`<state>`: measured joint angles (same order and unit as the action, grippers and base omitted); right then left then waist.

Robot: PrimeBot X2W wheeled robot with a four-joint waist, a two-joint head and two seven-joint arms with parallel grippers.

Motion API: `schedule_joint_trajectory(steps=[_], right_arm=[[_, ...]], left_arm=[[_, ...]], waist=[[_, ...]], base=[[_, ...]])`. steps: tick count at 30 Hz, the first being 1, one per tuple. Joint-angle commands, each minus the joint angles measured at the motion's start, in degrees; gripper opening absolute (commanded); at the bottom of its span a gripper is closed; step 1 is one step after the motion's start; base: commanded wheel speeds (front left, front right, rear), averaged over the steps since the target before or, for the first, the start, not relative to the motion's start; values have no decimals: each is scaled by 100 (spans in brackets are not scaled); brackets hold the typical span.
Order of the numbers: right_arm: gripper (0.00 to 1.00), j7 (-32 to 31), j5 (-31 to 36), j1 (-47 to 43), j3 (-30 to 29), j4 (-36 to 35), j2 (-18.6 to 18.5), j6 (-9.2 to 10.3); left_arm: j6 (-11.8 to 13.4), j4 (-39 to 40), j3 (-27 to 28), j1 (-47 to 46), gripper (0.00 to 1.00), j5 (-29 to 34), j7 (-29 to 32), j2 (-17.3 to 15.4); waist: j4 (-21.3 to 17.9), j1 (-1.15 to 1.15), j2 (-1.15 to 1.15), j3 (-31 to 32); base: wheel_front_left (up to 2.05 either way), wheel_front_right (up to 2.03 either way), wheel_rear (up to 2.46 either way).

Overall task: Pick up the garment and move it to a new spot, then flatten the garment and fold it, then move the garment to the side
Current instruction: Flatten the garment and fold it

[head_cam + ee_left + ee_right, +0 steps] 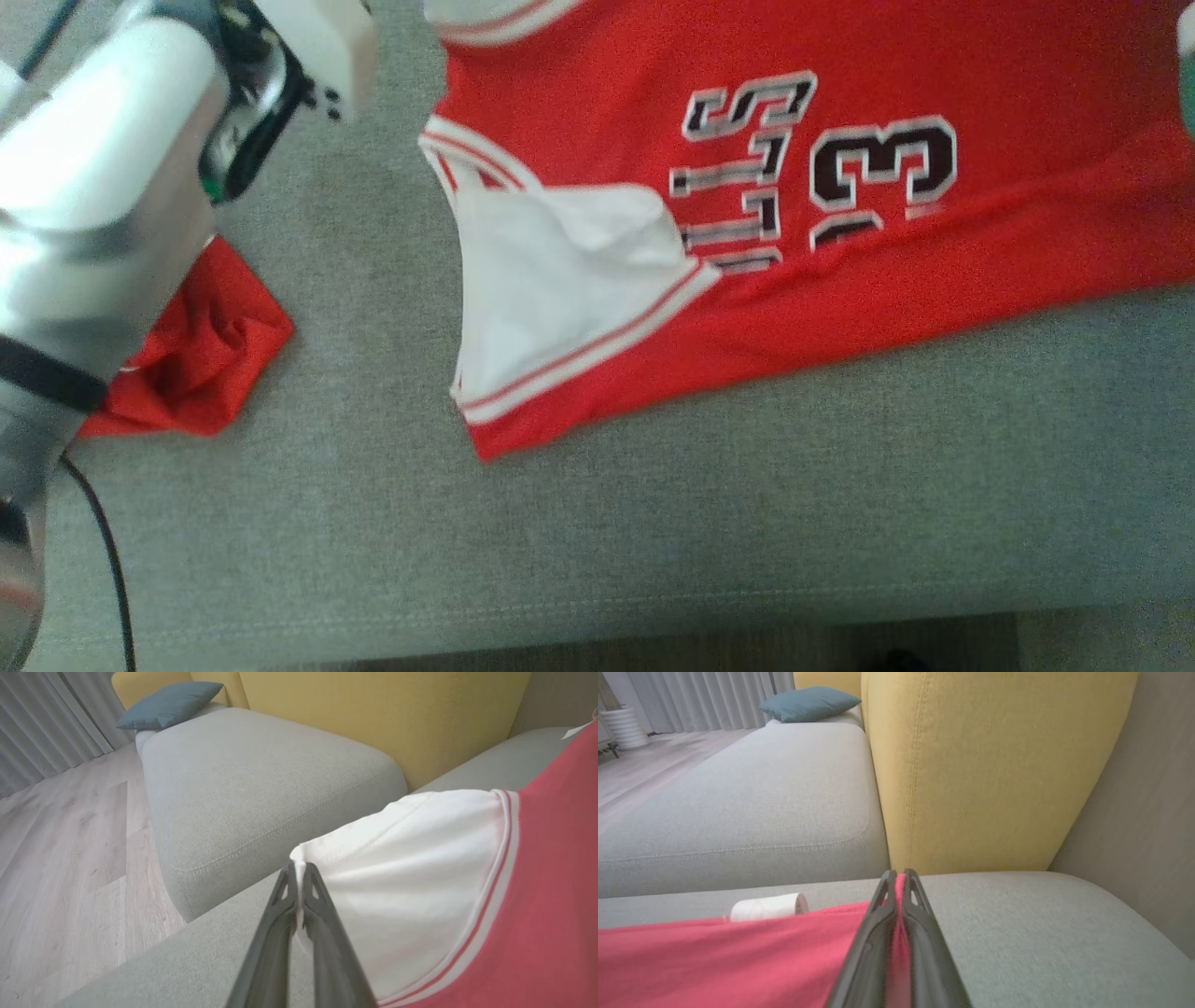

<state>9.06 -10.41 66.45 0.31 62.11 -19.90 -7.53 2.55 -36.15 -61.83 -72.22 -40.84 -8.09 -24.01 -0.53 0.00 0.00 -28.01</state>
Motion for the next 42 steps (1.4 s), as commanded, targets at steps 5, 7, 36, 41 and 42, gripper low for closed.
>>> schedule_joint_trajectory(steps=[5, 7, 36, 41, 42], right_arm=[[0, 204, 143, 402, -89, 88, 94, 4], [0, 239, 174, 413, -82, 188, 139, 4], [0, -868, -1166, -1801, 1104, 340, -514, 4], [0, -1316, -1371, -2111, 1481, 30, -705, 4], [0, -1366, -1393, -2151, 1532, -16, -737, 4]], left_arm=[[118, -414, 376, -592, 0, 123, -330, -13], [90, -561, 353, -599, 0, 148, -410, 75], [385, 2294, -734, 2107, 0, -33, 410, -727], [518, 2465, -841, 2433, 0, -81, 500, -685], [529, 2454, -852, 2457, 0, -75, 497, -663]], waist=[[-6, 0, 0, -47], [-1, 0, 0, -32], [311, 0, 0, 1456], [278, 0, 0, 1468], [271, 0, 0, 1459]], base=[[0, 0, 0], [0, 0, 0], [0, 0, 0], [0, 0, 0], [0, 0, 0]])
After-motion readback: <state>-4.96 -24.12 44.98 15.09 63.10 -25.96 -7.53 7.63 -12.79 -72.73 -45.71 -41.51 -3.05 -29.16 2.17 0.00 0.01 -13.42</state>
